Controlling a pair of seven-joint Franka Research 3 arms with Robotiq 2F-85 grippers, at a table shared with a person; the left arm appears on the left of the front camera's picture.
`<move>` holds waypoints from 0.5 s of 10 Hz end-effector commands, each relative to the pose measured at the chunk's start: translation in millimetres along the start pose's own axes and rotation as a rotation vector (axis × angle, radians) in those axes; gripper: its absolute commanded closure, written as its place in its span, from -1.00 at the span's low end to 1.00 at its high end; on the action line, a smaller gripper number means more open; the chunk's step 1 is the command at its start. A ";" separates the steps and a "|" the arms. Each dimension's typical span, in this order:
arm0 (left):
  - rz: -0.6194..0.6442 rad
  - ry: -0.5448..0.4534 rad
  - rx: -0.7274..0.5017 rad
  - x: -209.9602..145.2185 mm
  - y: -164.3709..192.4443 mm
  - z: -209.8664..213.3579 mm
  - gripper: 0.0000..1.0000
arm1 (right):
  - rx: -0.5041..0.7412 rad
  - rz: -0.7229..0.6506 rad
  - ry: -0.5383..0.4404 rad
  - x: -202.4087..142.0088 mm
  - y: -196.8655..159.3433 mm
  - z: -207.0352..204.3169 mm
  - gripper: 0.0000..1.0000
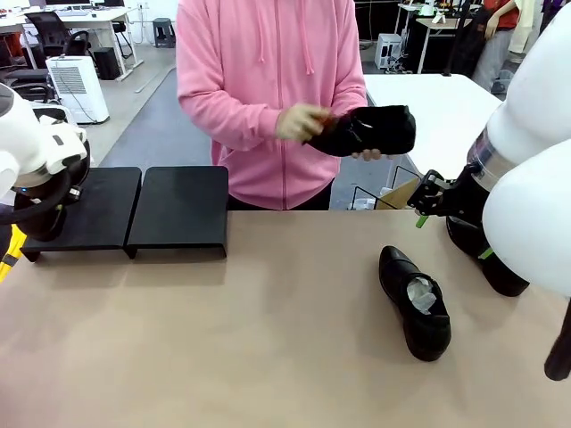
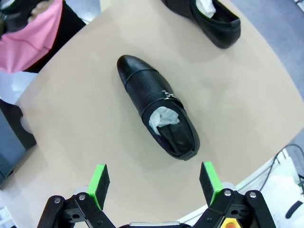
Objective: Organize the shoes by placing them on the stand.
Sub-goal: Place the Shoe from the middle of the table onto the Shoes Stand.
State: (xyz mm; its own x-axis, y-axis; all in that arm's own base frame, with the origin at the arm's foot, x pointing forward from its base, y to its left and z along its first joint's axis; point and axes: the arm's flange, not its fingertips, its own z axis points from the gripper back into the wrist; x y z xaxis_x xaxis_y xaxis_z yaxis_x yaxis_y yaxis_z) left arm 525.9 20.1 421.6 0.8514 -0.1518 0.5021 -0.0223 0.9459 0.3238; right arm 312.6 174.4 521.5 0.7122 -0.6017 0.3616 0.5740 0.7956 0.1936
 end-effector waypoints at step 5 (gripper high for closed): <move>0.040 -0.027 0.048 1.7 -0.2 -14.4 1.00 | 0.021 0.007 0.013 1.6 3.8 0.8 -1.00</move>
State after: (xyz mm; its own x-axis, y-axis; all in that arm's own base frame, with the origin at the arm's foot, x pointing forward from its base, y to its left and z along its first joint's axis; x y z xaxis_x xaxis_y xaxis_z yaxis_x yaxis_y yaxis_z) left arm 526.7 24.2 412.5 0.8567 -0.1222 0.5012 -0.0557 0.9439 0.3254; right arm 312.6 174.4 521.5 0.7122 -0.6018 0.3616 0.5740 0.7956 0.1936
